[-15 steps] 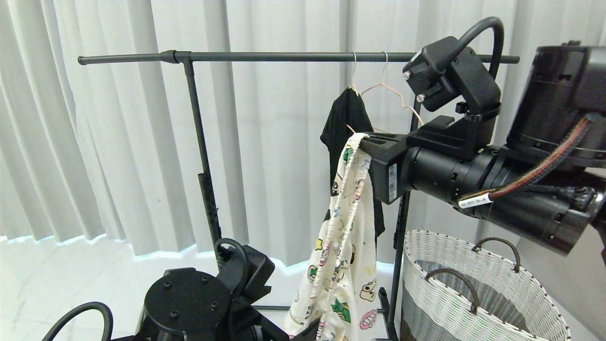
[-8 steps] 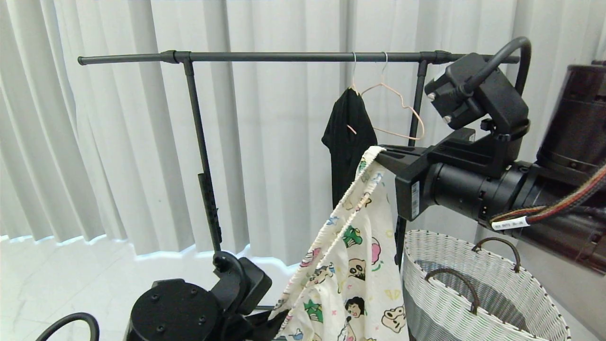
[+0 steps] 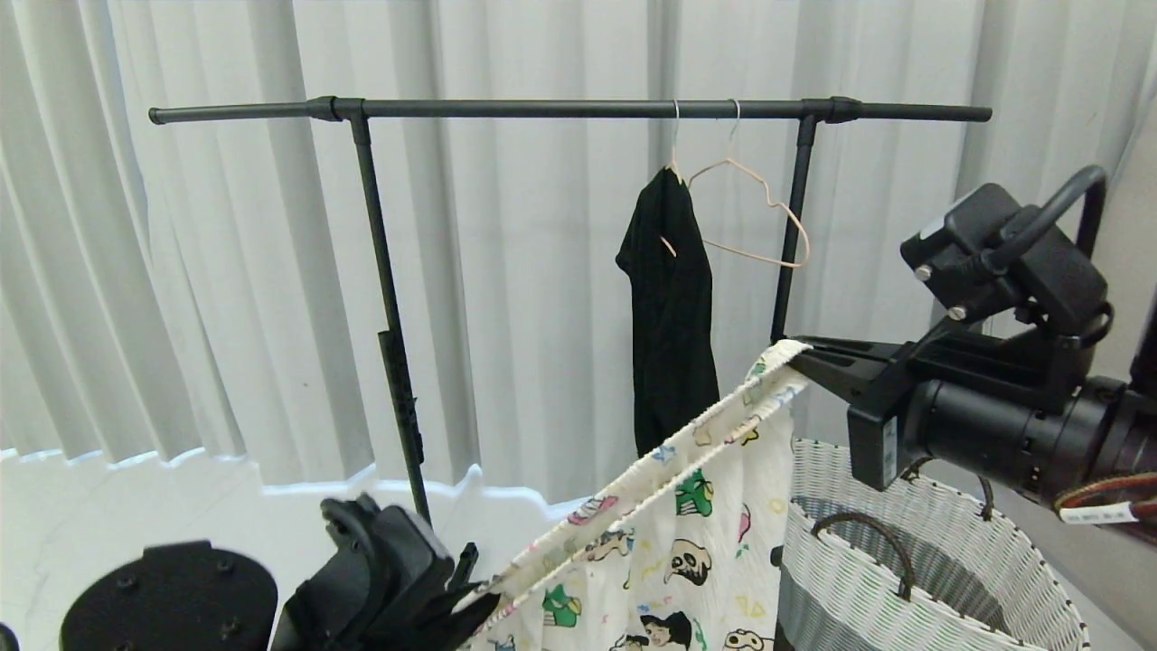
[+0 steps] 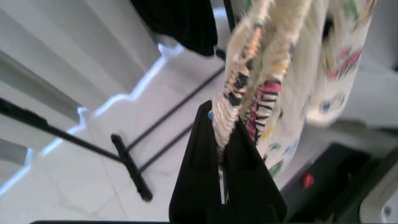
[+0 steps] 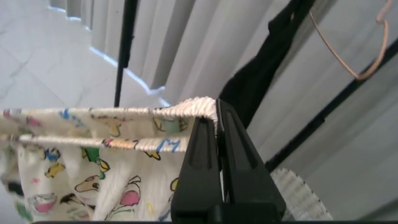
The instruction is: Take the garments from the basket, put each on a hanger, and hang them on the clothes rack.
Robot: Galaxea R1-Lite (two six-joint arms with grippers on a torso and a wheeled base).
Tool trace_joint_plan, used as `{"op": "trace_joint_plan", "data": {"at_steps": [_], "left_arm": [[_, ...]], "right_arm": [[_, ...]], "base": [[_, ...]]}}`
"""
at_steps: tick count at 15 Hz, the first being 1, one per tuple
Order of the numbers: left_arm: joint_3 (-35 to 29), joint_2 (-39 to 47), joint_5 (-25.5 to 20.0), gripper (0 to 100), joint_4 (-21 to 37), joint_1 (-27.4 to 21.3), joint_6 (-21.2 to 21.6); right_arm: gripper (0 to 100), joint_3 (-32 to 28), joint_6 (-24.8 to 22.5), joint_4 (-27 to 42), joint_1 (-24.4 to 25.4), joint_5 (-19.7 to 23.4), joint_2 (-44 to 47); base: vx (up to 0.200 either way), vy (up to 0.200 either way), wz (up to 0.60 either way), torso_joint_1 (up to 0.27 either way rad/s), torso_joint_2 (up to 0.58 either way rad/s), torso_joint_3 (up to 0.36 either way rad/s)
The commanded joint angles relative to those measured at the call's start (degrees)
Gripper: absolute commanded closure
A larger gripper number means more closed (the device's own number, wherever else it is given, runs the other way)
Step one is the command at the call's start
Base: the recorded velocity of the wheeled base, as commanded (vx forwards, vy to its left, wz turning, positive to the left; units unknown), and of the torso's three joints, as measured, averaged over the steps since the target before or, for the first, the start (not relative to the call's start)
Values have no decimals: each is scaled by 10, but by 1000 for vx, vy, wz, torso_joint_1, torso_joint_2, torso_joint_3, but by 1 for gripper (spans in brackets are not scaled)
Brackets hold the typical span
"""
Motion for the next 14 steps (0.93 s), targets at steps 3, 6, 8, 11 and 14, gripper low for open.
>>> {"op": "trace_joint_plan", "data": {"at_steps": [3,6,8,11,14], "left_arm": [[-408,38,-3,100,379,6,-55],[-670,68,-87,100,655,6,-65],[-796,90,-151,100,761,6,-68],[-881,122,-137,100,765,7,-70],[-894,123,-99,100,765,-3,-69]], "right_arm": [[100,14,8,72,-25,0,-73],[100,-40,17,203,-33,0,-136],[100,-140,60,296,-39,6,-145],[100,-286,78,392,-54,42,-127],[100,-369,76,456,-71,79,-102]], "base": [[0,0,0,0,0,0],[0,0,0,0,0,0],[0,0,0,0,0,0],[0,0,0,0,0,0],[0,0,0,0,0,0]]}}
